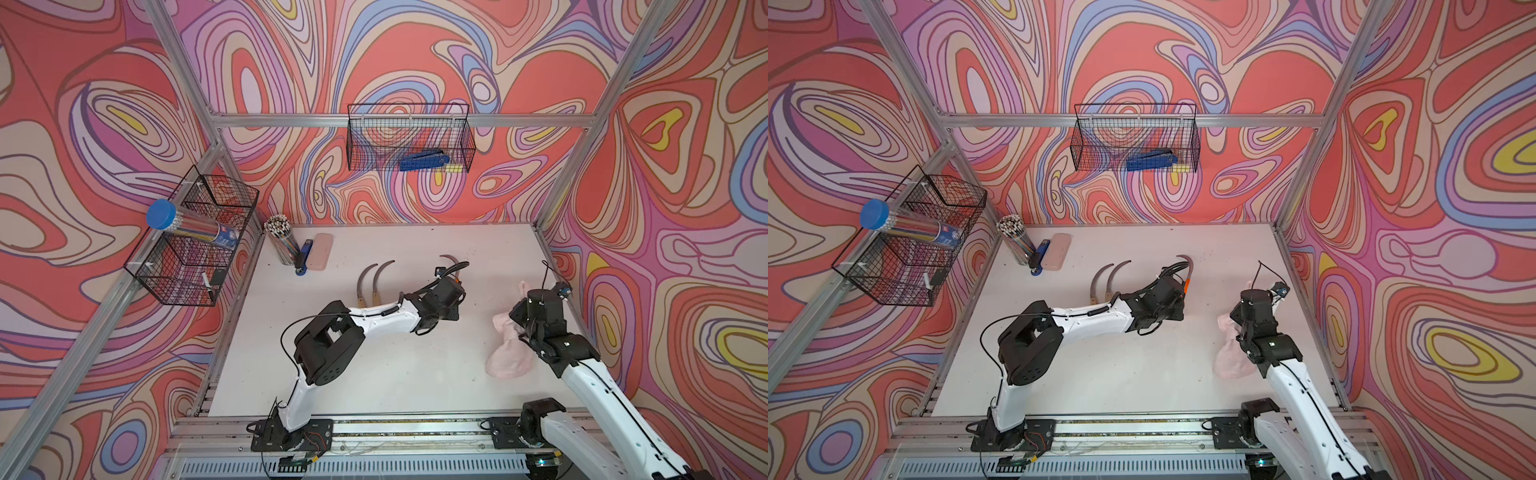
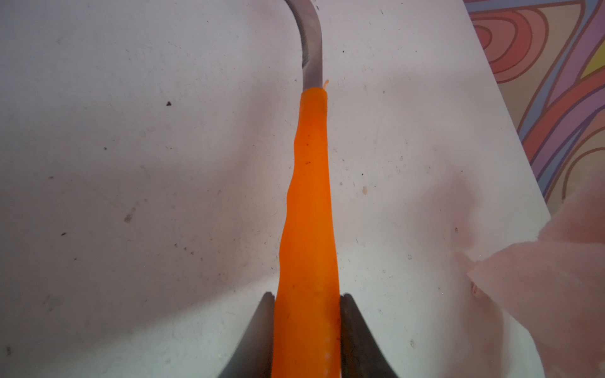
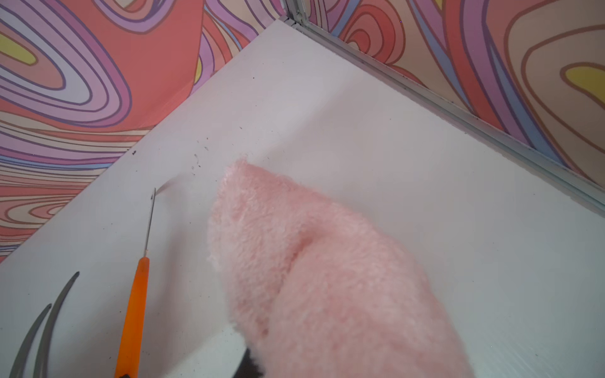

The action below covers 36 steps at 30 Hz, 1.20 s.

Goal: Wipe small sickles with rags
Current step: Place the small sickle at the center of the board.

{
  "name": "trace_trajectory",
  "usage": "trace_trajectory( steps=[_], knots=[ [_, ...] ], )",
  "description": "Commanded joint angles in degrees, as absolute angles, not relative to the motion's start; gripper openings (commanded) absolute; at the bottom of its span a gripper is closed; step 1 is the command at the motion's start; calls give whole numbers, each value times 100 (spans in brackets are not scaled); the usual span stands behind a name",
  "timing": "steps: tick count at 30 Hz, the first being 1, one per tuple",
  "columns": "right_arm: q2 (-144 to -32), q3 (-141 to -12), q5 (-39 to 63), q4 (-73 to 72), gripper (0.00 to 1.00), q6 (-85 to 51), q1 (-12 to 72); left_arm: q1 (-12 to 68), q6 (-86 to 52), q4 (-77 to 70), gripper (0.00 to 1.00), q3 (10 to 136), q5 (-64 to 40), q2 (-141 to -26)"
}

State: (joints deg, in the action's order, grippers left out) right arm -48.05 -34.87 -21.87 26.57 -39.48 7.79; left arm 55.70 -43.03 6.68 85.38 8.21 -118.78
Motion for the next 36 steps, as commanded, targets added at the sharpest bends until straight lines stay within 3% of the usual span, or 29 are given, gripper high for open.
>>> trace_trajectory(
  steps=[1,8,10,20,27,32,36],
  knots=[
    [-4769,-3124,-1906,1956,0,-3668,764,5585,-4254,801,0,8722,956,-12243],
    [-4782,-2833,-1824,1485,0,-3646,765,5586,-4239,967,0,9137,698,-12662],
    [-4781,-2749,-1638,1275,0,-3608,765,5581,-4236,930,4,9163,630,-12708],
    [-5556,-2637,-1875,694,0,-3749,765,5586,-4119,993,37,9194,395,-12642],
    [-5306,-2448,-1964,552,0,-3744,765,5583,-3961,1146,64,9393,313,-12475],
    [-5392,-2461,-1884,494,0,-3718,765,5588,-3786,1292,67,9378,269,-12042],
    [-5412,-2461,-1873,461,0,-3713,765,5584,-3648,1177,67,8700,484,-11052]
  ],
)
